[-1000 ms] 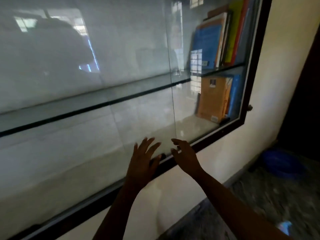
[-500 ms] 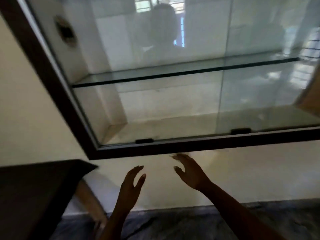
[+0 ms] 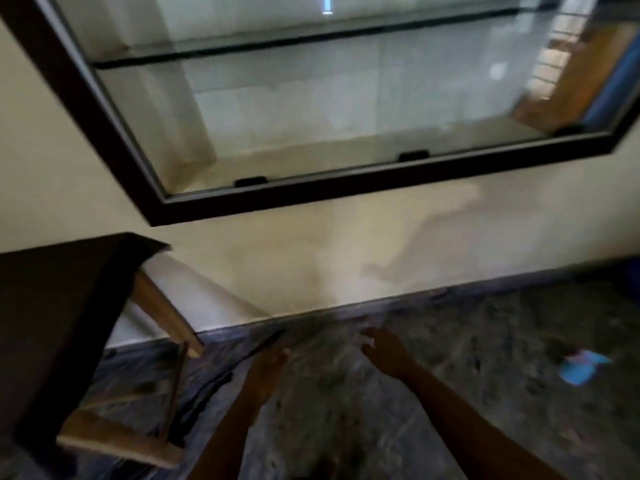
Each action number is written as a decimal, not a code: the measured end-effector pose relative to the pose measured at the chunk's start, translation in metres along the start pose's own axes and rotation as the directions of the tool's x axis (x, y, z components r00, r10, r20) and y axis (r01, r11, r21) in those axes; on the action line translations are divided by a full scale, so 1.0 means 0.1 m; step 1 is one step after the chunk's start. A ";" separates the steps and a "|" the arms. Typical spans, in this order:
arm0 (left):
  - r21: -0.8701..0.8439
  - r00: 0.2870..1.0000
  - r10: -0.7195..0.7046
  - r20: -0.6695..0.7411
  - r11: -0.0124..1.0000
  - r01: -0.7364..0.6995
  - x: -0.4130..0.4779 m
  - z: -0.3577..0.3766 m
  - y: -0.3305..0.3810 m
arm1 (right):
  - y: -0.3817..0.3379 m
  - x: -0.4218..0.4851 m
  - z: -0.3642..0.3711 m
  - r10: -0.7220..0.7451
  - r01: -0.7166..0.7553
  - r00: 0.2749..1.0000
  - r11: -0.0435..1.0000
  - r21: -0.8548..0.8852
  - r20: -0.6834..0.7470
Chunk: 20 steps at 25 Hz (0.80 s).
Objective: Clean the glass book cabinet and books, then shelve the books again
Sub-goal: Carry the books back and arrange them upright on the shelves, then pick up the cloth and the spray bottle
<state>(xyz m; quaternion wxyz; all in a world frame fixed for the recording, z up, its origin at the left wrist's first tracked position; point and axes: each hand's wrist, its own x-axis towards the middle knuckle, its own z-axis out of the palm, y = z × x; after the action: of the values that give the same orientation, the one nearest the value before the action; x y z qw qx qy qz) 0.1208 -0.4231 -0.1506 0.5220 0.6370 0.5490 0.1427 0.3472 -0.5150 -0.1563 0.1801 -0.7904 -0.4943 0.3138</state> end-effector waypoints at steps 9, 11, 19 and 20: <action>-0.175 0.958 0.215 0.189 0.967 -0.182 0.12 0.24 0.10 | -0.09 -0.81 0.13 0.263 -0.245 0.950 0.962 0.120 -0.166; -0.179 0.969 0.179 0.168 0.973 -0.149 0.08 -0.35 0.11 | -0.67 -0.56 0.23 0.156 -0.128 0.970 0.980 0.153 -0.188; -0.242 0.890 0.056 -0.452 0.953 -0.183 -0.06 -3.54 -1.06 | -4.08 0.68 1.60 -0.250 0.140 0.959 0.824 0.550 0.131; -0.303 0.858 -0.015 -0.513 0.939 -0.164 -0.14 -3.86 -1.26 | -4.50 0.76 1.82 -0.255 0.057 0.936 0.791 0.610 0.242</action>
<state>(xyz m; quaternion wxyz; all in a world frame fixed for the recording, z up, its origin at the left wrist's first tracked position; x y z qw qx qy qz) -0.2445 -0.2572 -0.0886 0.4538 0.4994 0.6089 0.4170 -0.0526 -0.2511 -0.0470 0.3633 -0.5901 -0.4577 0.5571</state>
